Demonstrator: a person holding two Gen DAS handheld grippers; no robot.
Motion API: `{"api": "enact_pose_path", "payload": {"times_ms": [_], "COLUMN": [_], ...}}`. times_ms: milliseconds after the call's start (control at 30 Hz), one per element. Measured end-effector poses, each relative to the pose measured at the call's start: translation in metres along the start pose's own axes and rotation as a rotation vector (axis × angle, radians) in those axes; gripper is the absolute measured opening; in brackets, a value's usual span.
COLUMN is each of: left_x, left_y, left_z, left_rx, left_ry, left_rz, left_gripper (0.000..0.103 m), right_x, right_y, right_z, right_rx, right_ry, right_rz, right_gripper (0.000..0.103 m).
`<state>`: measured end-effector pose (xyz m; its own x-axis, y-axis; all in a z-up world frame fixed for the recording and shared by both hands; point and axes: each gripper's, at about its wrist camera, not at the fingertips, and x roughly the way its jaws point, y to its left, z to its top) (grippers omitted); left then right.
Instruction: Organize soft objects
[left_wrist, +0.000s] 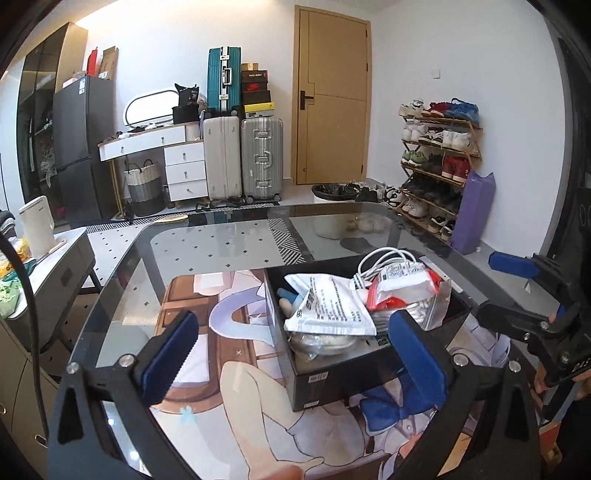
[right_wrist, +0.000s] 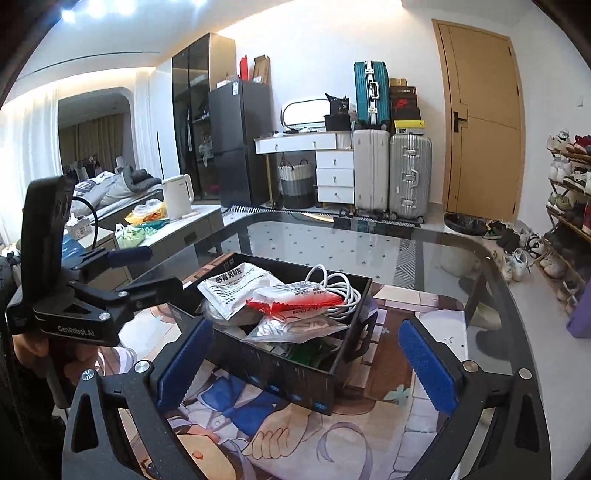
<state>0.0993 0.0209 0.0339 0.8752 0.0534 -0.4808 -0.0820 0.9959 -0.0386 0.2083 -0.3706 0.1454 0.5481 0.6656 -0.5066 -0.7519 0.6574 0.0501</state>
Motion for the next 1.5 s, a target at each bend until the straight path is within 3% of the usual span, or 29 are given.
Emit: {"api": "enact_pose_path", "payload": {"times_ms": [200, 367, 1000, 1500], "left_x": [0.005, 0.007, 0.003, 0.001], "left_y": [0.003, 0.0, 0.007, 0.006], "left_z": [-0.011, -0.017, -0.021, -0.022], "left_rx": [-0.027, -0.007, -0.054, -0.043], "left_ry": [-0.017, -0.044, -0.073, -0.074], "left_rz": [0.006, 0.029, 0.003, 0.002], "left_gripper": [0.103, 0.103, 0.103, 0.103], "right_x": [-0.003, 0.0, 0.0, 0.002], "right_y": [0.0, 0.0, 0.008, 0.001], "right_z": [-0.002, -0.005, -0.016, -0.015], "right_rx": [-0.003, 0.0, -0.042, -0.006], "right_ry": [-0.051, -0.054, -0.077, -0.077], "right_rz": [0.001, 0.001, -0.008, 0.001], "right_gripper": [0.102, 0.102, 0.102, 0.102]}}
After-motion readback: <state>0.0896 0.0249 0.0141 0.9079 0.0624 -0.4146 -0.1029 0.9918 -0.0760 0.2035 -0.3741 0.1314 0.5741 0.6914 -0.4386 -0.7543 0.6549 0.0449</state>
